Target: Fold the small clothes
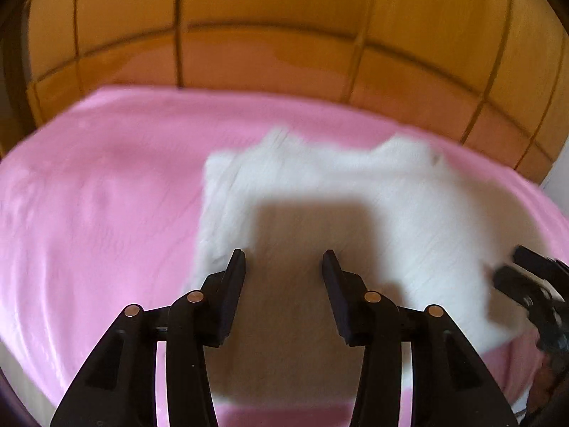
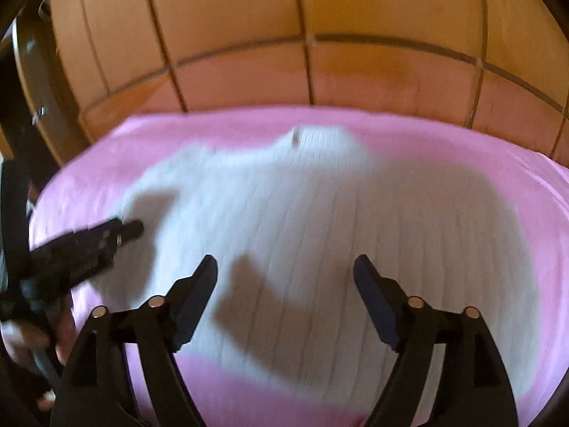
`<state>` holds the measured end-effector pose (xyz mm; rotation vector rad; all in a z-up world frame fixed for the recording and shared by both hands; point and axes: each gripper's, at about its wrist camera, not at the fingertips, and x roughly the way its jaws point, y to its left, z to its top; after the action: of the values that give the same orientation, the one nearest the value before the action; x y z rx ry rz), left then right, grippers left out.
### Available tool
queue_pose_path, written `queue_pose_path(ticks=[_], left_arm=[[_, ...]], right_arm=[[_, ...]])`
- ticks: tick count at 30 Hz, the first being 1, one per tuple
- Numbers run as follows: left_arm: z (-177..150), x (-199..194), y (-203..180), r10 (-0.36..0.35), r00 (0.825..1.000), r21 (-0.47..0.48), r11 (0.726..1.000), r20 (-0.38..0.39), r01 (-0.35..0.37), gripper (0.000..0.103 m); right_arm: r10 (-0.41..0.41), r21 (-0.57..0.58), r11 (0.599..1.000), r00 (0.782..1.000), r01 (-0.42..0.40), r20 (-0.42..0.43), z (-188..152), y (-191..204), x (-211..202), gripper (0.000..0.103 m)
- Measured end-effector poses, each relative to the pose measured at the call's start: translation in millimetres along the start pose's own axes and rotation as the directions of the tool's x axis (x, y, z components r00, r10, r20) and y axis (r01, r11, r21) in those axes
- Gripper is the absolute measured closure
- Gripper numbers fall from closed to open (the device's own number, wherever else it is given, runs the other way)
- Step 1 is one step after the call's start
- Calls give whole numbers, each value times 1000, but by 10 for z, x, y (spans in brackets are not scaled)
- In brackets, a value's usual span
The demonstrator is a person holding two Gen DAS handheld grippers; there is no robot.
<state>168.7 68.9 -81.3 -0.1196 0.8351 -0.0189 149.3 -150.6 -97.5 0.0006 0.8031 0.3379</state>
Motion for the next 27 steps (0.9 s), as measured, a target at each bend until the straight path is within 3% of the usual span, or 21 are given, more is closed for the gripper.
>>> queue_pose_path(ticks=[2, 5, 8, 12, 15, 18, 20, 27], left_arm=[[-69, 41, 54, 2, 1000, 13, 1000, 11, -2, 59], [-19, -27, -34, 24, 1000, 16, 1000, 8, -24, 59], [-5, -191, -57, 25, 999, -18, 1000, 24, -24, 53], [-55, -431, -15, 17, 999, -72, 997, 47, -13, 51], [-90, -543, -14, 34, 998, -71, 997, 60, -30, 51], [-128, -599, -28, 47, 997, -63, 997, 64, -42, 51], [-153, -617, -27, 52, 997, -61, 997, 61, -49, 51], [-185, -646, 50, 66, 996, -63, 996, 57, -62, 51]], right_arm=[[-52, -20, 998, 997, 51, -64, -214, 2, 154, 20], [-87, -61, 995, 995, 84, -49, -272, 48, 109, 20], [-75, -2, 997, 997, 75, -24, -186, -46, -66, 17], [-143, 91, 986, 990, 140, 20, -168, -422, -308, 12], [-218, 194, 956, 976, 219, -27, -267, -883, -367, 12], [-179, 312, 929, 980, 197, -87, -503, -1318, -319, 15], [-165, 298, 939, 985, 174, -54, -569, -1325, -361, 15], [-244, 247, 936, 968, 250, -57, -582, -1168, -285, 10]])
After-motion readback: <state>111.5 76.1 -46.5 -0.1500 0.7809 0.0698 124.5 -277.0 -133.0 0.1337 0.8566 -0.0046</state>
